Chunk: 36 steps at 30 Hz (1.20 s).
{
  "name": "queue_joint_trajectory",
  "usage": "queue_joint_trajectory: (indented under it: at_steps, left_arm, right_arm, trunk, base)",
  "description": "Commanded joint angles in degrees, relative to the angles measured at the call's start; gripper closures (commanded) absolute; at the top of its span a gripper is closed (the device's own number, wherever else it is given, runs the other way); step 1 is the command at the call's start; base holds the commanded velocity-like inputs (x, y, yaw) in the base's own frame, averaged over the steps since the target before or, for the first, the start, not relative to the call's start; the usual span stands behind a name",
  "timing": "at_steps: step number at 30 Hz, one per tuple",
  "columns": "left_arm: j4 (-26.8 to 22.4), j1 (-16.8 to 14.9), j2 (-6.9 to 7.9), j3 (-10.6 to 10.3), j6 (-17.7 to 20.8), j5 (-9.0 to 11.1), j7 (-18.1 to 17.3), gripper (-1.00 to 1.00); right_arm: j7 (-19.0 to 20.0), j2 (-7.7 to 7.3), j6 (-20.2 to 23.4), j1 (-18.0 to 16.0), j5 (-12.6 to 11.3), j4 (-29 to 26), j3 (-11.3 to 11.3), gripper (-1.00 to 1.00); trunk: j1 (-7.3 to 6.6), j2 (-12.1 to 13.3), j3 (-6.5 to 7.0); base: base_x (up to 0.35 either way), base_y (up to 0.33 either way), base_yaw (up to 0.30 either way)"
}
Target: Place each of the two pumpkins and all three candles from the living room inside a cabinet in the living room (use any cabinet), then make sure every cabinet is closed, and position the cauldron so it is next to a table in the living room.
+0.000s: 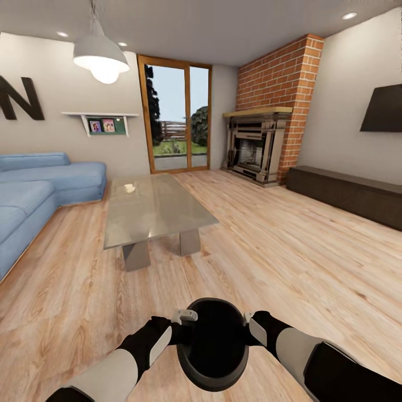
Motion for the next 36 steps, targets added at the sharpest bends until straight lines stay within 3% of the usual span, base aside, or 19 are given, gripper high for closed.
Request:
queue_joint_trajectory:
  at_steps: [1,26,36]
  left_arm:
    - [0.1,0.0,0.0,-0.3,0.2,-1.3,2.0,1.0]
    - [0.1,0.0,0.0,-0.3,0.2,-1.3,2.0,1.0]
    - [0.1,0.0,0.0,-0.3,0.2,-1.3,2.0,1.0]
  right_arm:
    - [-0.1,0.05,0.2,-0.1,-1.1,-0.1,0.1,1.0]
    - [-0.1,-0.03,0.3,-0.1,-1.1,-0.1,0.1,1.0]
    - [-0.1,-0.03,0.3,-0.1,-1.1,-0.1,0.1,1.0]
  trunk:
    - [-0.02,0.0,0.03]
    - [-0.02,0.0,0.21]
    - [-0.02,0.0,-0.29]
  base:
    - [0.0,0.0,0.017]
    - [0.0,0.0,0.002]
    - [0.0,0.0,0.081]
